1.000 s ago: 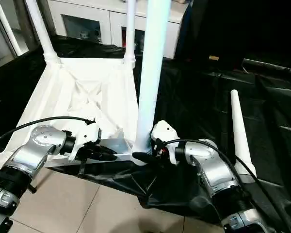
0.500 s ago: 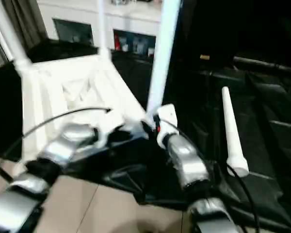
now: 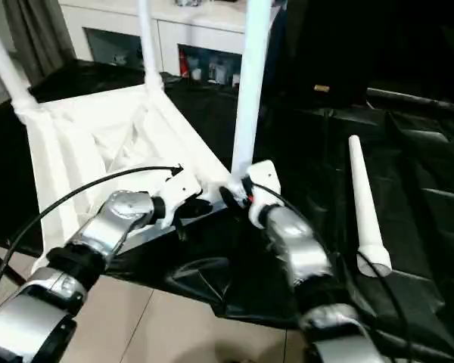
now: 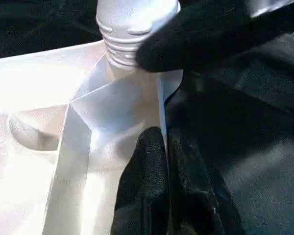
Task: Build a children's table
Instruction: Rotate leg to tighten
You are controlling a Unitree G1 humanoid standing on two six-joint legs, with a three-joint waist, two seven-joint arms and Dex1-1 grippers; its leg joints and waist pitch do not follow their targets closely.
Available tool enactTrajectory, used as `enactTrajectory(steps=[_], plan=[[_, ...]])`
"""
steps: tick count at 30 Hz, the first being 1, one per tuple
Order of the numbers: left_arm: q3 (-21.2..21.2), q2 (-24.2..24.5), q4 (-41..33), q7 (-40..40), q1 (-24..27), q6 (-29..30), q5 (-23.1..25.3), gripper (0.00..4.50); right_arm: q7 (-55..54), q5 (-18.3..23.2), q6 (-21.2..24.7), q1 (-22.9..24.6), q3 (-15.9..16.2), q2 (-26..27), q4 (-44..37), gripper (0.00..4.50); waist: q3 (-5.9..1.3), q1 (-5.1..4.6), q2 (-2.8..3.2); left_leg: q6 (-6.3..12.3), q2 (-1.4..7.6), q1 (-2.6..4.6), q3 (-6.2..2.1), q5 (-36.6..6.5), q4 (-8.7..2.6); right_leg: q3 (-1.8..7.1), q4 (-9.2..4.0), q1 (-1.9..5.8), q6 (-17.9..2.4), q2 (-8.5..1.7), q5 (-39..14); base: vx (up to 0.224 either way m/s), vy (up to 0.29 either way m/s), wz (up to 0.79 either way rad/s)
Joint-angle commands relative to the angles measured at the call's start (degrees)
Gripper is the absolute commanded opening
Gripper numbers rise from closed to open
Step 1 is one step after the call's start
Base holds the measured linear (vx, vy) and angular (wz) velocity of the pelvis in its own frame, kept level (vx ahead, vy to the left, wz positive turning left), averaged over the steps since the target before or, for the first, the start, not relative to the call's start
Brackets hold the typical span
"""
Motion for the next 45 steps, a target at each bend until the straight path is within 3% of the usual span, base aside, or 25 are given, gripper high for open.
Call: enactTrajectory(steps=[1, 7, 10, 12, 15, 21, 26, 33, 37, 41, 45], plan=[[-0.5, 1.2, -1.5, -5.0, 1.8, -3.9, -1.8, 0.0, 6.0, 1.3, 0.6, 0.7, 1.2, -2.0, -3.8, 3.88, -3.53, 0.42, -0.17, 6.81, 0.69, -1.57, 0.26, -6.2, -3.71, 3.06, -3.83, 4.31, -7.2, -3.6, -19.4, 0.0, 0.0, 0.0], [-2.2, 6.8, -8.9, -19.6, 5.8, -5.0, -6.4, 0.0, 19.4, 4.6, 2.0, 3.3, 3.2, -8.5, -9.5, 3.88, -3.33, 0.63, 0.07, 6.0, 1.17, -1.16, 0.3, -7.9, -3.99, 3.2, -3.99, 3.9, -7.8, -3.79, -21.4, 0.0, 0.0, 0.0], [-1.7, 8.4, -12.5, -24.4, 7.0, -3.4, -9.1, 0.0, 24.4, 6.2, 3.6, 4.4, 4.3, -10.1, -12.5, 3.88, -3.43, 0.97, 0.09, 5.81, 1.41, -1.12, 0.37, -6.8, -3.97, 3.42, -3.4, 3.87, -9.2, -3.72, -17.6, 0.0, 0.0, 0.0], [-1.7, 8.8, -12.6, -25.1, 7.1, -3.8, -9.1, 0.0, 25.7, 5.7, 3.3, 4.6, 5.1, -10.5, -12.7, 3.88, -3.43, 1.23, 0.2, 5.84, 1.33, -1.07, 0.42, -6.1, -3.98, 3.41, -3.28, 3.85, -9.8, -3.67, -16.4, 0.0, 0.0, 0.0], [-1.5, 9.4, -12.3, -25.4, 7.1, -4.4, -8.9, 0.0, 25.5, 4.4, 2.7, 4.4, 6.0, -10.2, -11.6, 3.88, -3.39, 1.47, 0.01, 5.02, 1.15, -1.14, 0.48, -6.3, -3.95, 3.38, -3.38, 4.0, -9.2, -3.75, -17.7, 0.0, 0.0, 0.0], [-1.1, 9.5, -13.4, -25.5, 7.5, -3.6, -9.3, 0.0, 25.2, 3.8, 2.9, 4.3, 6.8, -9.6, -11.3, 3.31, -3.34, 1.48, 0.06, 4.32, 1.07, -1.19, 0.4, -6.3, -4.01, 3.33, -3.57, 4.02, -7.9, -3.73, -19.4, 0.0, 0.0, 0.0], [-1.0, 9.8, -13.5, -25.8, 7.6, -3.4, -9.3, 0.0, 25.6, 3.8, 2.9, 4.4, 7.0, -9.6, -11.2, 2.92, -3.46, 1.49, 0.12, 4.43, 1.08, -1.25, 0.36, -5.5, -3.96, 3.37, -3.33, 4.1, -8.2, -3.68, -17.8, 0.0, 0.0, 0.0], [-0.7, 9.8, -12.9, -25.6, 7.3, -3.4, -9.3, 0.0, 25.1, 3.7, 2.9, 4.6, 6.6, -9.0, -10.0, 2.72, -3.46, 1.49, 0.12, 4.37, 1.08, -1.21, 0.38, -5.8, -3.95, 3.35, -3.36, 4.09, -8.3, -3.69, -18.0, 0.0, 0.0, 0.0], [-0.2, 8.8, -11.5, -22.2, 6.9, -3.1, -8.5, 0.0, 20.1, 3.4, 3.7, 4.4, 5.0, -7.1, -7.0, 2.7, -3.37, 1.45, 0.35, 4.09, 1.06, -1.19, 0.4, -6.2, -3.99, 3.34, -3.48, 4.02, -8.4, -3.72, -18.5, 0.0, 0.0, 0.0], [0.7, 5.2, -5.4, -9.4, 3.8, -1.8, -4.2, 0.0, 5.5, 2.2, 4.5, 3.5, 0.9, -1.9, -1.3, 2.69, -3.04, 0.65, 0.15, 2.07, 0.46, -0.85, 0.24, -8.9, -3.9, 2.74, -4.89, 3.68, -4.3, -3.62, -28.4, 0.0, 0.0, 0.0], [1.1, 0.4, -1.9, 0.8, 0.9, 1.8, -2.1, 0.0, -6.2, 1.5, 6.9, 2.9, -1.4, 3.8, 0.5, 2.69, -3.22, 0.54, 0.02, 2.52, 0.24, -0.86, 0.28, -8.0, -3.78, 2.69, -5.21, 3.57, -3.0, -3.56, -29.3, 0.0, 0.0, 0.0]])
